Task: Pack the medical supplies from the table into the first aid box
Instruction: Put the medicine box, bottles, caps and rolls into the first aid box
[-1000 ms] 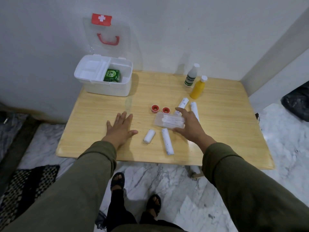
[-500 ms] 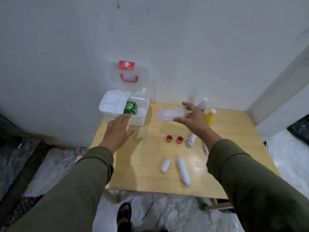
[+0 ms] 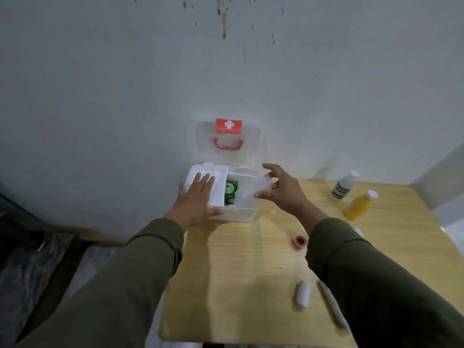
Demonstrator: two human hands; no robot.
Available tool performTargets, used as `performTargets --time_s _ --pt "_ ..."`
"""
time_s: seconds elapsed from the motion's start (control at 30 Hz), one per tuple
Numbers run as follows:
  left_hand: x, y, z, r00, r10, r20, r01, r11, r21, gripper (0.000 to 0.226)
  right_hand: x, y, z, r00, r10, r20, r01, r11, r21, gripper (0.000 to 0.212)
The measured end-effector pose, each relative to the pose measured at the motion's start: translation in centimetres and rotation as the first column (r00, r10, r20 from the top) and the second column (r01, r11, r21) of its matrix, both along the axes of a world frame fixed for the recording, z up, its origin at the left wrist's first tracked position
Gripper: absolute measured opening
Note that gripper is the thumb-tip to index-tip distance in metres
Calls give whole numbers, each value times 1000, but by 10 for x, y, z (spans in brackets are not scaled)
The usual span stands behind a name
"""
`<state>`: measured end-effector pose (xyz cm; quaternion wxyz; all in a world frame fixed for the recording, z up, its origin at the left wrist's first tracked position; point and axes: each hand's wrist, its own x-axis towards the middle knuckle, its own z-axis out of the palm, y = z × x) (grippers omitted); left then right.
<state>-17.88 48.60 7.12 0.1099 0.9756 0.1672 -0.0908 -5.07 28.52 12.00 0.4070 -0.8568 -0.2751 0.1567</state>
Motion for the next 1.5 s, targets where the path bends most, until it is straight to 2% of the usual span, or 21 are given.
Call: performTargets --time_s 0.13,0.4,0.6,0.77,0.9,1.03,1.17,1.37,1.5 --pt "5 6 -11 997 -71 -36 71 997 9 96 -1 15 -12 999 24 -25 -26 995 -93 84" --pt "8 8 -14 995 -90 -34 92 995 37 96 -8 46 -25 990 137 28 -125 959 -256 83" --pt "7 8 -16 995 -93 -26 94 994 48 95 -15 58 -30 993 112 39 -96 955 -279 85" --pt "8 9 -17 995 -94 -19 95 994 60 95 -21 61 -32 998 51 34 -40 964 -262 70" --pt "9 9 -19 996 -92 -19 94 992 79 94 -26 66 -33 997 51 -50 -60 974 -219 66" --pt "9 8 -20 996 -85 -25 87 993 75 93 -33 74 -27 976 85 -198 -117 981 -157 64" --pt "10 9 -23 997 -80 -17 80 995 56 92 -38 85 -28 962 95 -256 -133 982 -137 66" --pt "11 8 -22 996 -79 -32 81 994 71 94 -37 88 -30 938 49 -342 -107 983 -152 67" --pt "10 8 -22 997 -77 -31 79 994 73 94 -35 88 -35 933 35 -359 -120 969 -217 70"
